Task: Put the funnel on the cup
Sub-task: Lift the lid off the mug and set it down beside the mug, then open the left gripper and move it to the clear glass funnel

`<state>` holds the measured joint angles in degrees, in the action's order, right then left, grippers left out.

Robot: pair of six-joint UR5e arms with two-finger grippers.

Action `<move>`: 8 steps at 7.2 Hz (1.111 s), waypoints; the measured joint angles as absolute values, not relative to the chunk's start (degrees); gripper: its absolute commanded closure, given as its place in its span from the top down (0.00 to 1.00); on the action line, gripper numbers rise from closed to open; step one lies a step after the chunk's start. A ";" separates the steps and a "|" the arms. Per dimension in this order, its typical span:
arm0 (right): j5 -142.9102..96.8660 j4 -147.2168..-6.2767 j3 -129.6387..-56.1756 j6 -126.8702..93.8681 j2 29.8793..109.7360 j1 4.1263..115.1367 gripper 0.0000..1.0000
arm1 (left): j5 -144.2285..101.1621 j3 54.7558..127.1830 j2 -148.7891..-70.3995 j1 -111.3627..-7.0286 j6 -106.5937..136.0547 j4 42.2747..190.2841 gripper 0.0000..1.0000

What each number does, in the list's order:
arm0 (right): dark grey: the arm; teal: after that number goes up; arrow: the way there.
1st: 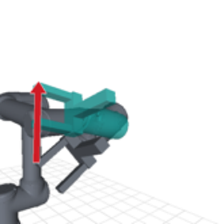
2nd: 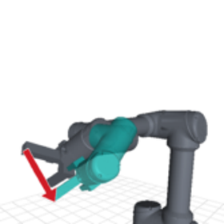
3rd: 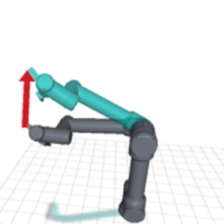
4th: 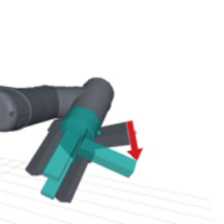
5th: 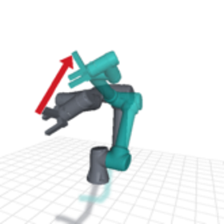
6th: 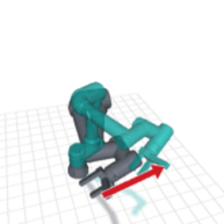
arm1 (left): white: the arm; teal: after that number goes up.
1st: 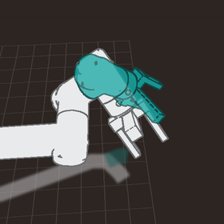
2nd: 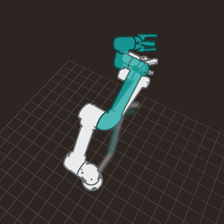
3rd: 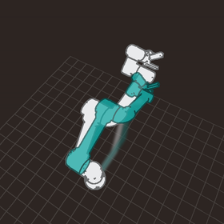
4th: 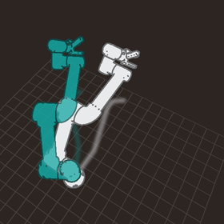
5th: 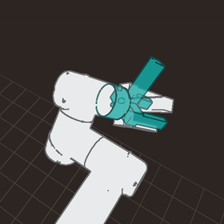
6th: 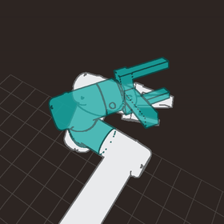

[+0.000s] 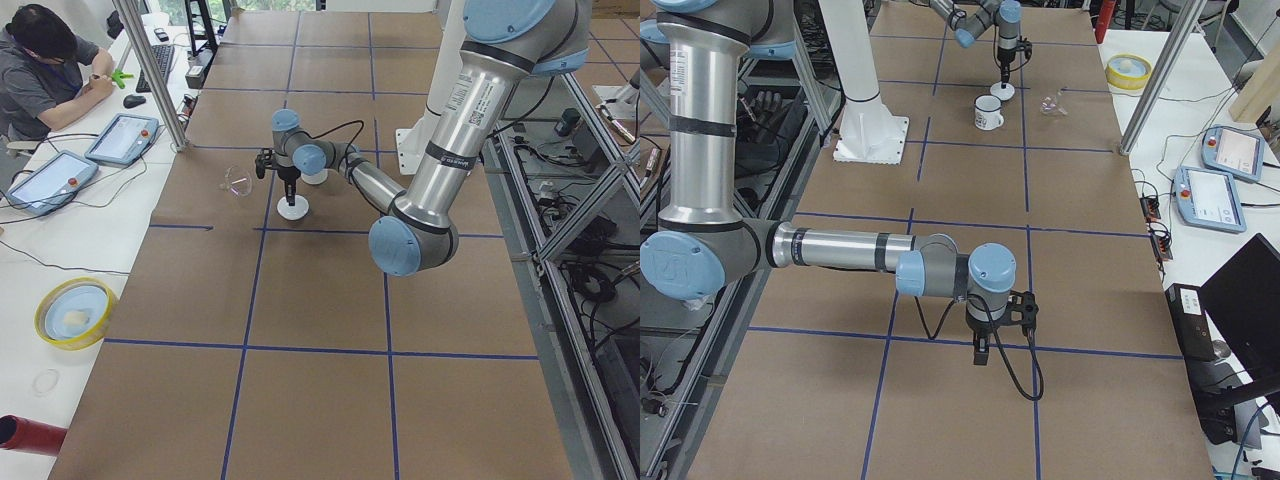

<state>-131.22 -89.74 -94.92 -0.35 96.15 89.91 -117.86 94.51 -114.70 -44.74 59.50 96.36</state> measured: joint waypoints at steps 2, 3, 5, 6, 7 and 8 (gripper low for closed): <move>-131.22 -89.74 -94.92 -0.35 96.15 89.91 1.00 | -117.83 94.72 -114.68 -44.75 59.62 96.39 1.00; -131.22 -89.74 -94.92 -0.35 96.15 89.91 1.00 | -117.87 95.82 -114.67 -44.90 59.77 96.04 1.00; -131.22 -89.74 -94.92 -0.35 96.15 89.91 1.00 | -118.09 99.21 -115.49 -46.67 63.85 93.75 1.00; -131.22 -89.74 -94.92 -0.35 96.15 89.91 1.00 | -118.03 99.65 -116.62 -48.01 70.18 93.90 1.00; -131.22 -89.74 -94.92 -0.35 96.15 89.91 1.00 | -117.82 99.39 -117.57 -49.27 77.76 96.00 1.00; -131.22 -89.74 -94.92 -0.35 96.15 89.91 1.00 | -116.97 98.36 -118.19 -50.29 85.17 99.44 1.00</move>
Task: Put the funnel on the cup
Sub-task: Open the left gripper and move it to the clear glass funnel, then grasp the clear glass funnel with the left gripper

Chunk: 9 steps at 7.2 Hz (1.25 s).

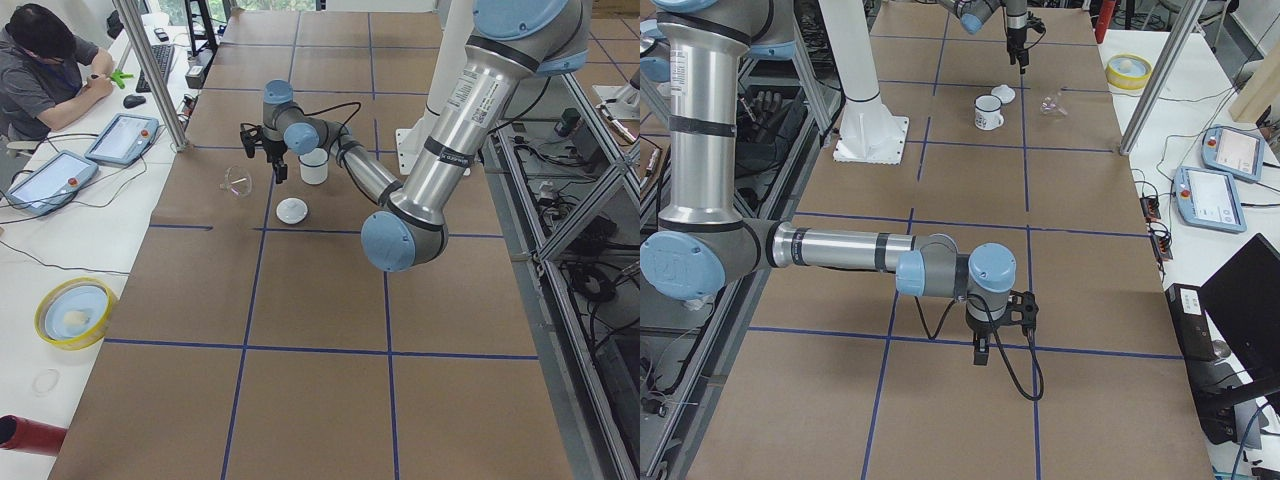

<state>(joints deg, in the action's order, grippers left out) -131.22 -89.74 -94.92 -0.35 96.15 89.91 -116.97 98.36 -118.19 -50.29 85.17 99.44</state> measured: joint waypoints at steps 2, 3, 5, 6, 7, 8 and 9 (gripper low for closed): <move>-131.22 -89.74 -94.89 -0.35 96.15 89.91 1.00 | -111.99 92.63 -120.48 -50.86 99.68 107.65 1.00; -131.22 -89.73 -94.90 -0.35 96.15 89.92 1.00 | -109.31 89.09 -122.16 -50.76 105.73 110.85 1.00; -131.22 -89.74 -94.92 -0.35 96.15 89.91 1.00 | -104.50 82.61 -126.25 -49.23 114.01 115.19 1.00; -131.22 -89.74 -94.92 -0.35 96.15 89.91 1.00 | -100.75 79.92 -127.90 -47.12 117.03 117.46 1.00; -131.22 -89.74 -94.92 -0.35 96.15 89.91 1.00 | -97.52 78.29 -128.81 -45.42 119.00 119.24 1.00; -131.22 -89.74 -94.92 -0.35 96.15 89.91 1.00 | -96.05 76.98 -129.69 -44.58 119.82 120.06 1.00; -131.22 -89.74 -94.92 -0.35 96.15 89.91 1.00 | -95.50 75.31 -130.70 -44.27 120.10 121.05 1.00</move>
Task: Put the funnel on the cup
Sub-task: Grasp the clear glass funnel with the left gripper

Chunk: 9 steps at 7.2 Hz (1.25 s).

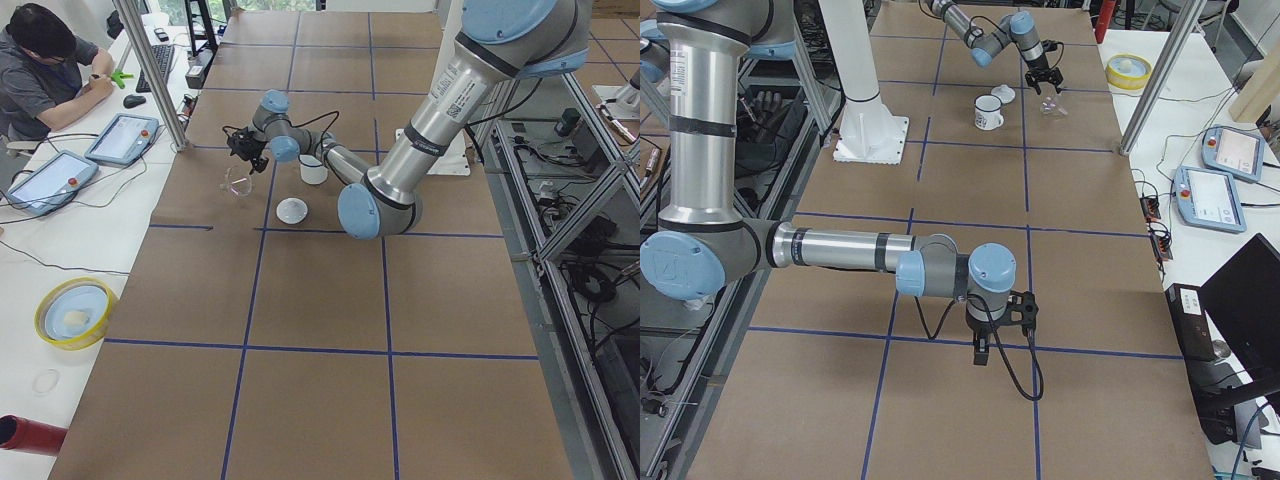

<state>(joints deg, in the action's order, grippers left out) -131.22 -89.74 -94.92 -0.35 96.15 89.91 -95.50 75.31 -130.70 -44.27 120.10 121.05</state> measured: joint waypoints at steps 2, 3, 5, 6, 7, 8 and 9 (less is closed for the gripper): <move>-131.22 -89.74 -94.92 -0.35 96.15 89.91 1.00 | -94.52 70.87 -132.58 -43.93 120.22 124.30 0.92; -131.22 -89.74 -94.92 -0.35 96.15 89.91 1.00 | -93.42 69.32 -133.03 -43.83 120.21 125.53 0.72; -131.22 -89.74 -94.92 -0.35 96.15 89.91 1.00 | -92.43 67.70 -133.20 -43.79 120.01 127.22 0.22; -131.22 -89.74 -94.92 -0.35 96.15 89.91 1.00 | -92.27 67.53 -133.18 -43.82 119.84 127.42 0.00; -131.22 -89.74 -94.92 -0.35 96.15 89.91 1.00 | -92.12 67.59 -133.17 -43.91 119.71 127.49 0.00; -131.22 -89.74 -94.91 -0.35 96.15 89.91 1.00 | -92.08 68.12 -133.10 -44.19 119.53 127.52 0.00; -131.22 -89.74 -94.89 -0.35 96.15 89.91 1.00 | -92.44 70.97 -132.42 -45.12 119.30 127.27 0.00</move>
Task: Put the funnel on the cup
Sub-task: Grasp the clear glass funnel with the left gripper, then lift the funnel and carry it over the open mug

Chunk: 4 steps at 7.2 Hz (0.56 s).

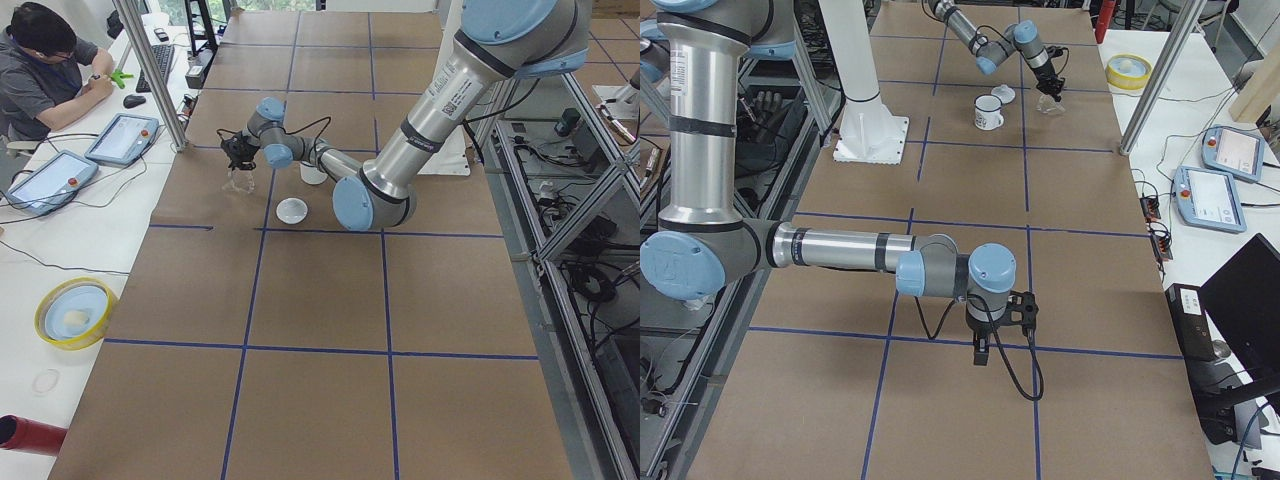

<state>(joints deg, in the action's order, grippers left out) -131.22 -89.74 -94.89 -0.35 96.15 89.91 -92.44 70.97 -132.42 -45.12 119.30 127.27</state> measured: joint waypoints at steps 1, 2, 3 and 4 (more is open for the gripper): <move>-131.22 -89.74 -94.90 -0.35 96.15 89.91 1.00 | -94.49 76.69 -130.13 -46.26 118.87 126.47 0.00; -131.22 -89.74 -94.91 -0.35 96.15 89.91 1.00 | -97.95 83.62 -127.20 -47.47 117.68 124.18 0.00; -131.22 -89.74 -94.92 -0.35 96.15 89.91 1.00 | -101.03 90.52 -125.65 -48.56 115.02 118.54 0.00; -131.22 -89.74 -94.92 -0.35 96.15 89.91 1.00 | -103.33 97.74 -125.29 -49.03 111.41 109.93 0.00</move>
<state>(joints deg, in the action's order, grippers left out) -131.22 -89.74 -94.92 -0.35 96.15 89.91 -103.33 97.74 -125.29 -49.03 111.41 109.93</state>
